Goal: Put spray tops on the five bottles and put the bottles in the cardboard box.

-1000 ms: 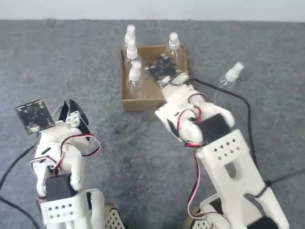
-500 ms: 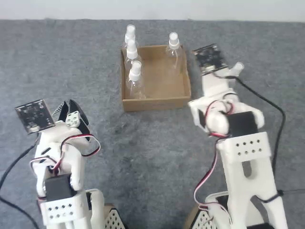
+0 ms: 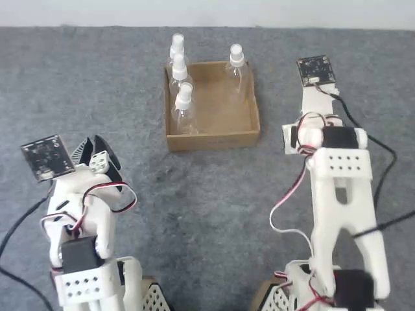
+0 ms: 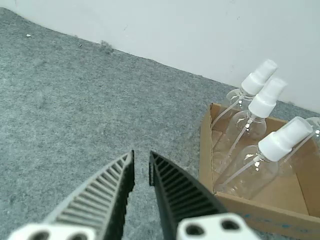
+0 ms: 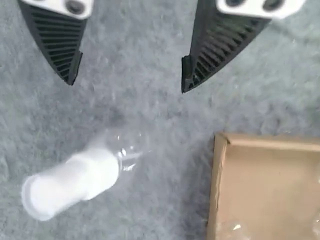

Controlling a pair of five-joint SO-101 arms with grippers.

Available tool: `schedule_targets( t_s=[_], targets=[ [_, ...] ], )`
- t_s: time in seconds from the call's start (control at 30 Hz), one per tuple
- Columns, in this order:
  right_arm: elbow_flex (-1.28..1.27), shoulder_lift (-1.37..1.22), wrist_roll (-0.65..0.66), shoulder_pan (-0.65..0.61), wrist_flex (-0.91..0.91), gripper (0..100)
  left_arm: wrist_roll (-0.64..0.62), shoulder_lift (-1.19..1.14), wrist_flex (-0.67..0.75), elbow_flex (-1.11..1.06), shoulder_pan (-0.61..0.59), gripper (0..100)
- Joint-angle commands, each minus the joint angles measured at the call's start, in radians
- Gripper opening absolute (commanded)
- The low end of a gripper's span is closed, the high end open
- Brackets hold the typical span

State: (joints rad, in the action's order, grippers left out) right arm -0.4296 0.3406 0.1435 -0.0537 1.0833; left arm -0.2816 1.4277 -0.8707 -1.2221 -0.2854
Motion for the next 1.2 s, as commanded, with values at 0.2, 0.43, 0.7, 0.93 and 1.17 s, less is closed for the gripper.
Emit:
schedule_targets(
  t_s=[0.2,0.43,0.7,0.93,1.17],
  targets=[
    [0.061,-0.101,-0.009,0.015,-0.219,27.1,-0.006,0.015,0.032,0.002,-0.002,5],
    [0.061,-0.205,-0.003,0.021,-0.328,27.1,-0.006,0.015,0.032,0.002,-0.002,5],
    [0.061,-0.257,-0.002,0.061,-0.394,26.8,-0.005,0.015,0.032,0.002,-0.002,5],
    [0.063,-0.271,-0.003,0.054,-0.395,26.7,0.026,0.015,0.032,0.002,-0.002,5],
    [0.061,-0.272,-0.002,0.054,-0.429,26.7,0.032,0.015,0.032,0.002,-0.002,5]
  ],
)
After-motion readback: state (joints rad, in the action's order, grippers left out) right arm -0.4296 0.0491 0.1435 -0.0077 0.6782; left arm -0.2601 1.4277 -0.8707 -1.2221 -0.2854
